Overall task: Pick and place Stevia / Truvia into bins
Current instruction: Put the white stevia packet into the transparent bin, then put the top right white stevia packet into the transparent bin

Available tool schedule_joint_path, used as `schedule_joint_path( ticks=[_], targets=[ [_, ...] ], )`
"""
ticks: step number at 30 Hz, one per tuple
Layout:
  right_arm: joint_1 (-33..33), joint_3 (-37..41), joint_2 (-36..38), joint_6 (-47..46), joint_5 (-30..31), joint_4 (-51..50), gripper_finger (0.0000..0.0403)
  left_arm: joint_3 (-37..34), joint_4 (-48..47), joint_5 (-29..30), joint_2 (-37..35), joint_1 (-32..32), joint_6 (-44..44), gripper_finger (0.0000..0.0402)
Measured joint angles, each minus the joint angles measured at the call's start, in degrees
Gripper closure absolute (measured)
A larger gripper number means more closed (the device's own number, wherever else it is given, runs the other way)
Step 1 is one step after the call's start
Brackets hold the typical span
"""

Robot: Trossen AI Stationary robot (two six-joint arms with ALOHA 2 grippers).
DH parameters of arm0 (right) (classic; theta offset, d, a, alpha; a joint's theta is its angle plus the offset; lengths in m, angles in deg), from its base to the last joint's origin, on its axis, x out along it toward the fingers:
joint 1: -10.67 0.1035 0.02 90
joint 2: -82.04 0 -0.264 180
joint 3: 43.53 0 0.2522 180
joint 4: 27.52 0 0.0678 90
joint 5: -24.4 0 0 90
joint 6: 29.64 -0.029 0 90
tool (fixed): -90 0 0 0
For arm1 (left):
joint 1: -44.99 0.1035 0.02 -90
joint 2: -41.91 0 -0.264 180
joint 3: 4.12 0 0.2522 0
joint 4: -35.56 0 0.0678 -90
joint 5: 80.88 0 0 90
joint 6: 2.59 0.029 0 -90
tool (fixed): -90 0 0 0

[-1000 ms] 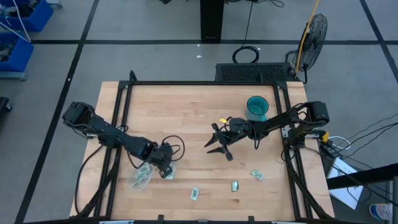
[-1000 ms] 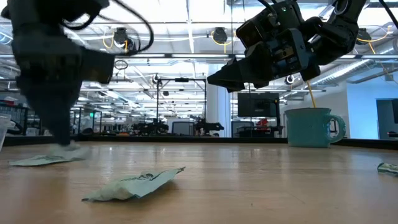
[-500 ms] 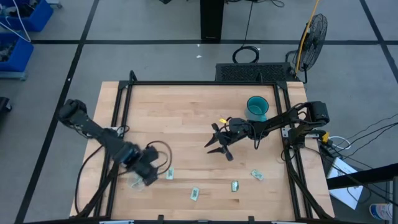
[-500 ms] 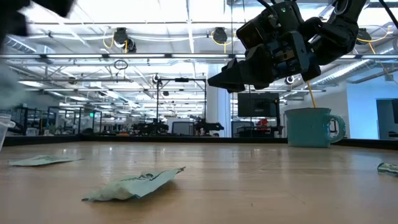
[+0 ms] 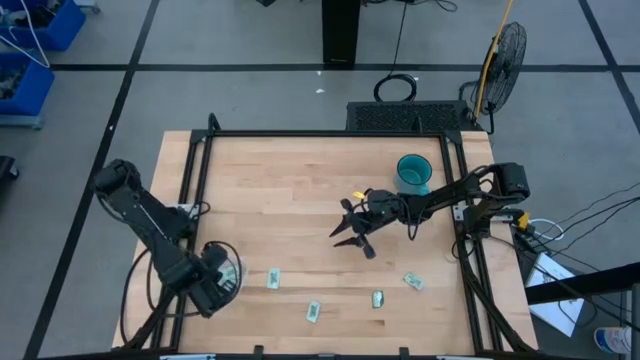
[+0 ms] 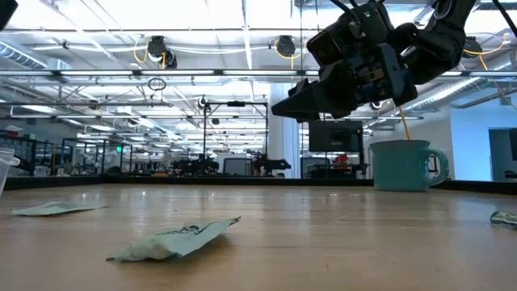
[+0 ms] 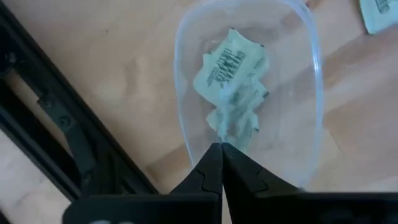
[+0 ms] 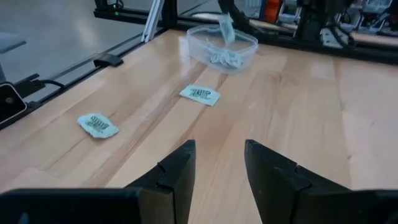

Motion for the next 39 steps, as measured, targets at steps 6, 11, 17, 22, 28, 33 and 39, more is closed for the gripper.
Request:
schedule_joint_path(
  ticks=[6, 11, 17, 22, 28, 33, 39],
  targets=[
    [0.0, 0.0, 0.0, 0.7, 0.0, 1.1, 0.0271, -2.3, 3.4, 1.0, 0.0, 0.8, 1.3, 0.0361],
    [0.0, 0.0, 0.0, 0.7, 0.0, 1.0, 0.0271, -2.6, 3.5, 3.1, 0.0, 1.2, 2.6, 0.0336],
    [0.6, -0.2, 0.0, -2.5, -2.7, 0.5, 0.0271, -2.6, 4.6, 8.6, 0.0, 4.5, 3.5, 0.0326],
    [5.1, -4.9, 0.0, -2.4, -5.7, -11.3, 0.0271, -1.2, 7.1, 16.3, -0.1, 9.6, 14.6, 0.0326],
    [12.9, -17.5, 0.0, 6.3, 15.9, -48.5, 0.0271, -0.6, 12.7, 28.0, -0.1, 14.9, 31.6, 0.0325],
    [16.5, -24.3, 0.0, -2.3, 32.8, -76.6, 0.0271, -0.6, 19.5, 31.6, -0.1, 18.0, 45.0, 0.0325],
    [18.9, -26.2, 0.0, -27.7, 19.2, -99.1, 0.0271, -0.6, 25.1, 33.1, -0.1, 19.9, 57.1, 0.0325]
  ],
)
